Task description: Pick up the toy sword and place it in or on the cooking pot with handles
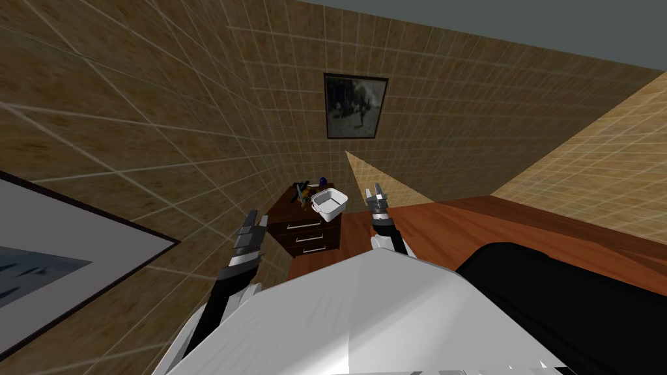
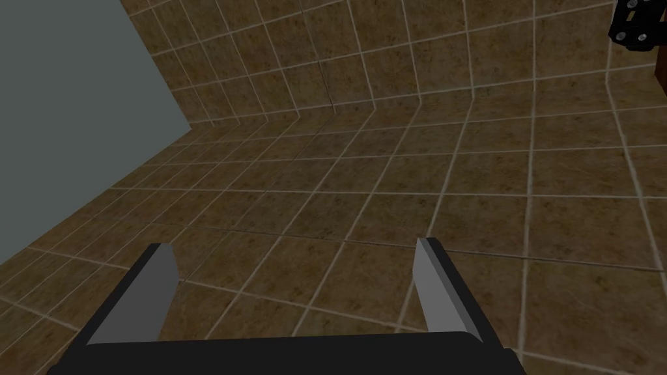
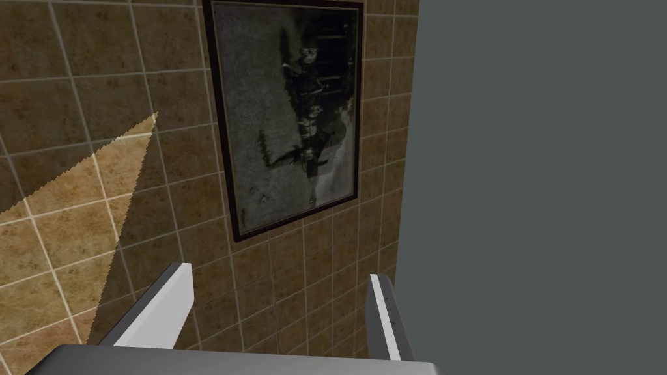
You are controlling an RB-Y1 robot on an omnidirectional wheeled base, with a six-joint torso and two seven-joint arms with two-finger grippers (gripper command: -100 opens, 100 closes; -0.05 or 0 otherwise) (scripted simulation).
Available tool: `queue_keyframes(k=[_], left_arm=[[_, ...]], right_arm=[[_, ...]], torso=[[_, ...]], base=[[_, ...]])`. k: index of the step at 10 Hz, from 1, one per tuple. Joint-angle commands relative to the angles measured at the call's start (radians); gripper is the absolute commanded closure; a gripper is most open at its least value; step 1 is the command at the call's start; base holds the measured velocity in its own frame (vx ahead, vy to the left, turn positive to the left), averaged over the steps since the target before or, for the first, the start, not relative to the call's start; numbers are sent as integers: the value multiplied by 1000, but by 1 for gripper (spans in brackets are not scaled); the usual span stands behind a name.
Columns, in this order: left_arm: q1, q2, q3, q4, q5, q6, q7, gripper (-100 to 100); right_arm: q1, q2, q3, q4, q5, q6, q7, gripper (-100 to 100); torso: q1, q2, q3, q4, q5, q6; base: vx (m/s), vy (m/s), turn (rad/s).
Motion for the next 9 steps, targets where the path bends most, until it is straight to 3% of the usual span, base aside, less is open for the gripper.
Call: queue_keyframes(k=[1,9], left_arm=[[-4,50,-17,31,-17,-15,11,-100],[-50,260,-64,187,-88,-74,60,-100]], right_arm=[[0,0,0,0,0,0,0,0],[0,0,0,0,0,0,0,0]], torso=[[0,0,0,0,0,0],[-3,-3,-1,-1,-1,0]], base=[[-56,-37,64],[-34,-47,41]])
